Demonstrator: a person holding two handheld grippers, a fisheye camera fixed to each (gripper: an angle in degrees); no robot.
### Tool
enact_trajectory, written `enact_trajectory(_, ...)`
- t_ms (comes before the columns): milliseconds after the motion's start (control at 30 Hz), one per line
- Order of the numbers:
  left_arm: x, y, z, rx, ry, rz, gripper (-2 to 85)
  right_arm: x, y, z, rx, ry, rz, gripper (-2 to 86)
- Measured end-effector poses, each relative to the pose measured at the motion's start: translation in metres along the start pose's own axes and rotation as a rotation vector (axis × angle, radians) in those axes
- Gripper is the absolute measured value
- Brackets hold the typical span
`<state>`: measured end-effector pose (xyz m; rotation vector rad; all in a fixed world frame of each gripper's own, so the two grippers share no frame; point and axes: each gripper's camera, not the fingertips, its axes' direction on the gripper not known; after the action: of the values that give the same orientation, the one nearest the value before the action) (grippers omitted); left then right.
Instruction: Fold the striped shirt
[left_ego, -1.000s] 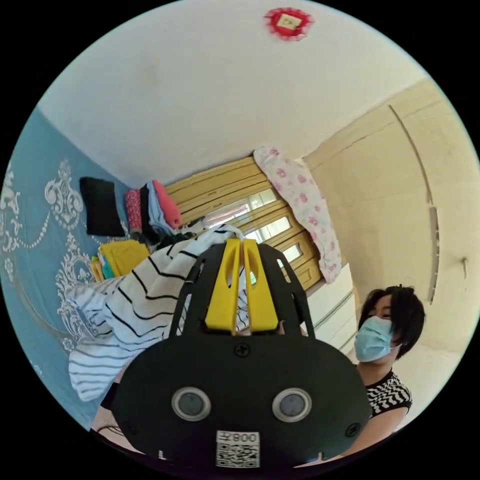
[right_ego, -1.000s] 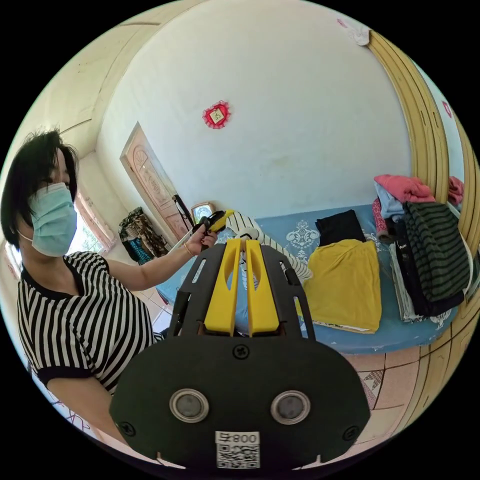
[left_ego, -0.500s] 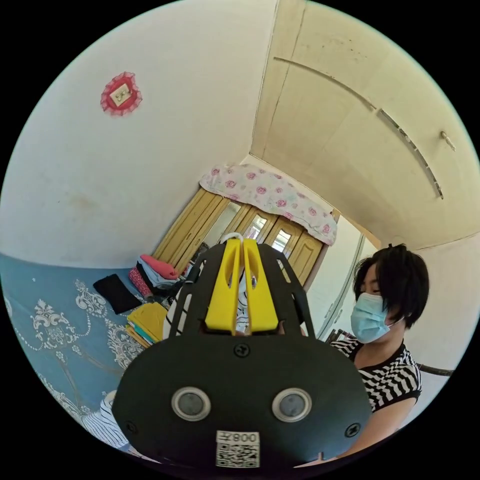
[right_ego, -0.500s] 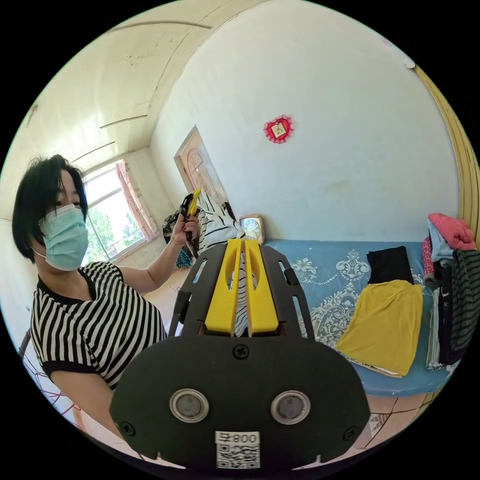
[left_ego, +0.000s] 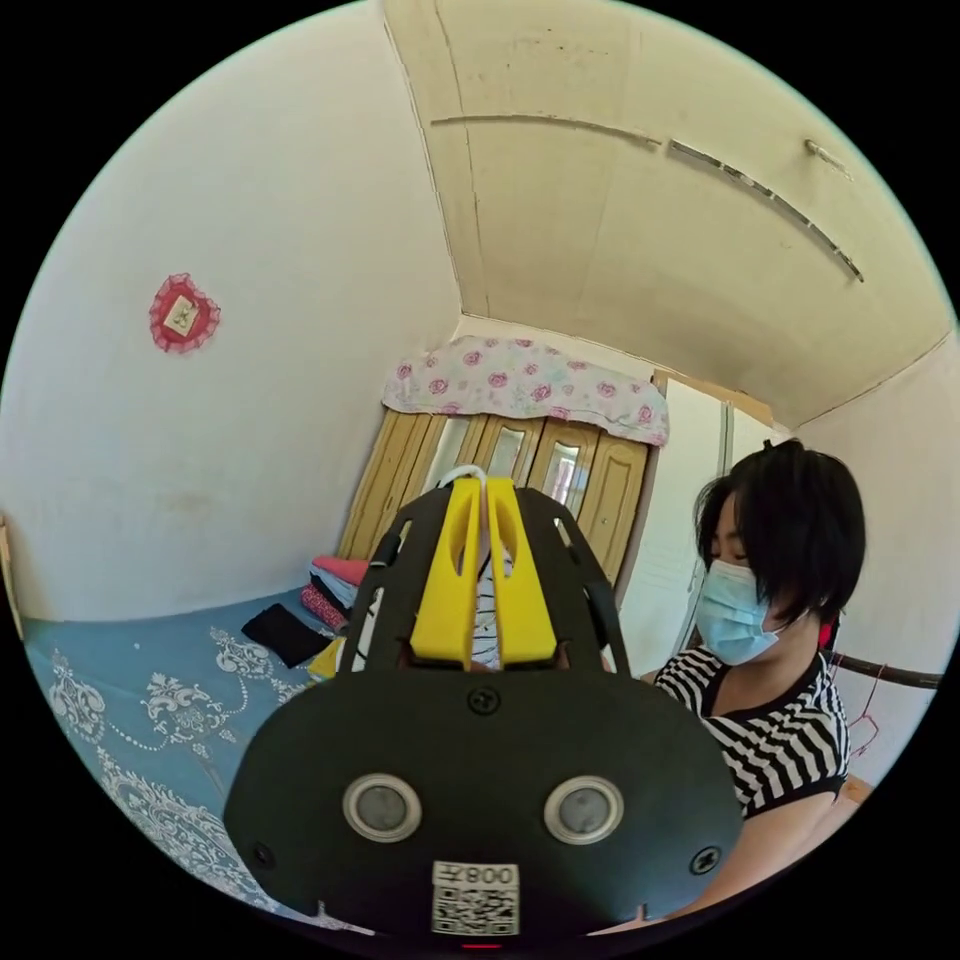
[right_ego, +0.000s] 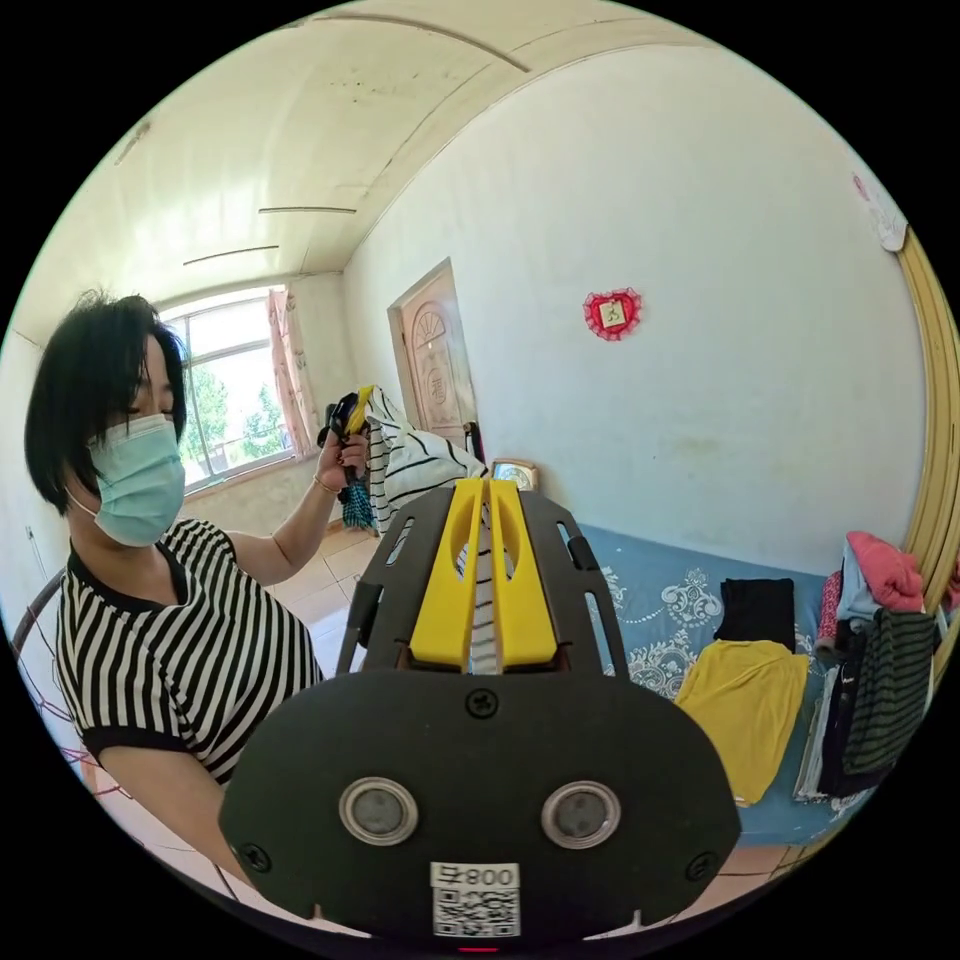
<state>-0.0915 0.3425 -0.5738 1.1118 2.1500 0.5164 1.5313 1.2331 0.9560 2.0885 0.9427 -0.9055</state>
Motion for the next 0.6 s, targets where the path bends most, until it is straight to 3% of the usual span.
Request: enact_trajectory(600, 0.187, 0.004, -0.120, -0.035, -0.116, 0.317, 1.0, -0.114, -0.040, -0.044, 0.198, 0.051, -0.246, 0.5)
